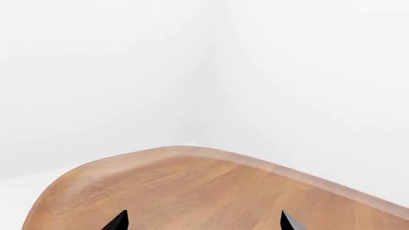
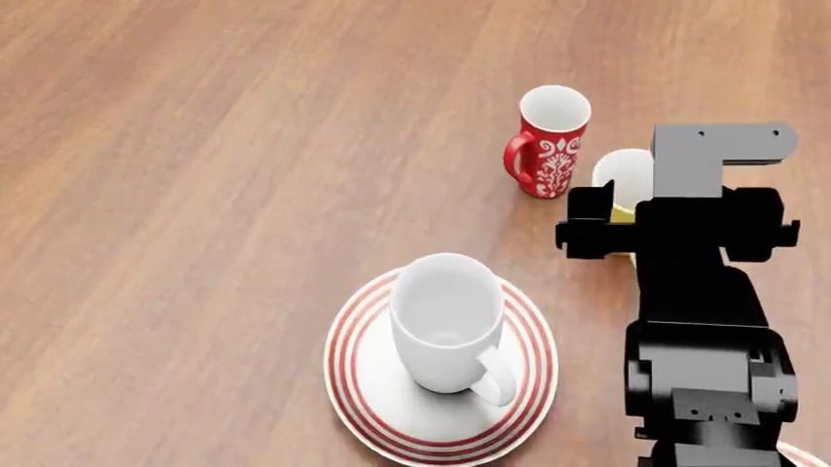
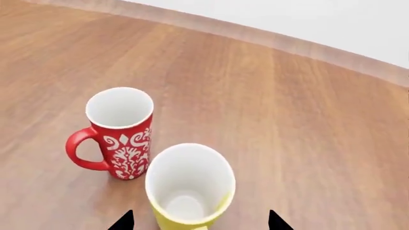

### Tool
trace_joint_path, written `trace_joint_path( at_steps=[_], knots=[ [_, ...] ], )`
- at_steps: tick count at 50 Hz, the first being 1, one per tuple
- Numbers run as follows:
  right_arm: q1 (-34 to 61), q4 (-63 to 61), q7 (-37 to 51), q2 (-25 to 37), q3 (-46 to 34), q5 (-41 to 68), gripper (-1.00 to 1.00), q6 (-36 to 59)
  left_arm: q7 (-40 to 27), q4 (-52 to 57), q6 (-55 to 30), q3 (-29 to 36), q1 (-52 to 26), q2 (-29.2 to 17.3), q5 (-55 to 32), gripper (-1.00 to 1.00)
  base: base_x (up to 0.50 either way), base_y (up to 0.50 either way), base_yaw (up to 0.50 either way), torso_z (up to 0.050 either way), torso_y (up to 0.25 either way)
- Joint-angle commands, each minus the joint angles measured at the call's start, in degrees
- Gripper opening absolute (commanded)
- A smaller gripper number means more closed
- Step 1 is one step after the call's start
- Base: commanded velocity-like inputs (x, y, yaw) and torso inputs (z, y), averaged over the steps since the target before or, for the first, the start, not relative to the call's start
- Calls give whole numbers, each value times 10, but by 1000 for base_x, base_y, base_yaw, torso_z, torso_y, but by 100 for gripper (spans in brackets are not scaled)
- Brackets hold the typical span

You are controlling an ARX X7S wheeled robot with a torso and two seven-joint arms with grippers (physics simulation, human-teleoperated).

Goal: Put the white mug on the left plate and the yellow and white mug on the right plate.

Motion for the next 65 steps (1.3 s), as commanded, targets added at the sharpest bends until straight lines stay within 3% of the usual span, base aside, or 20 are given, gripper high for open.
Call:
trace_joint_path(
  at_steps=[1, 27, 54, 65],
  knots=[
    [0, 0, 0, -1, 6, 2, 100, -31, -1, 3, 4, 0, 2, -2, 4, 100, 0, 0, 0, 0, 0],
    [-5, 0, -1, 1, 17, 0, 100, -29, -2, 0, 5, 3, 3, -6, 3, 100, 0, 0, 0, 5, -149],
    [-4, 0, -2, 10, 40, 1, 100, -55, -4, -3, 20, -2, 6, -3, 2, 100, 0, 0, 0, 0, 0],
    [-9, 0, -3, 7, 40, -1, 100, -53, -12, -5, 16, -6, 3, -3, -6, 100, 0, 0, 0, 0, -187]
  ],
)
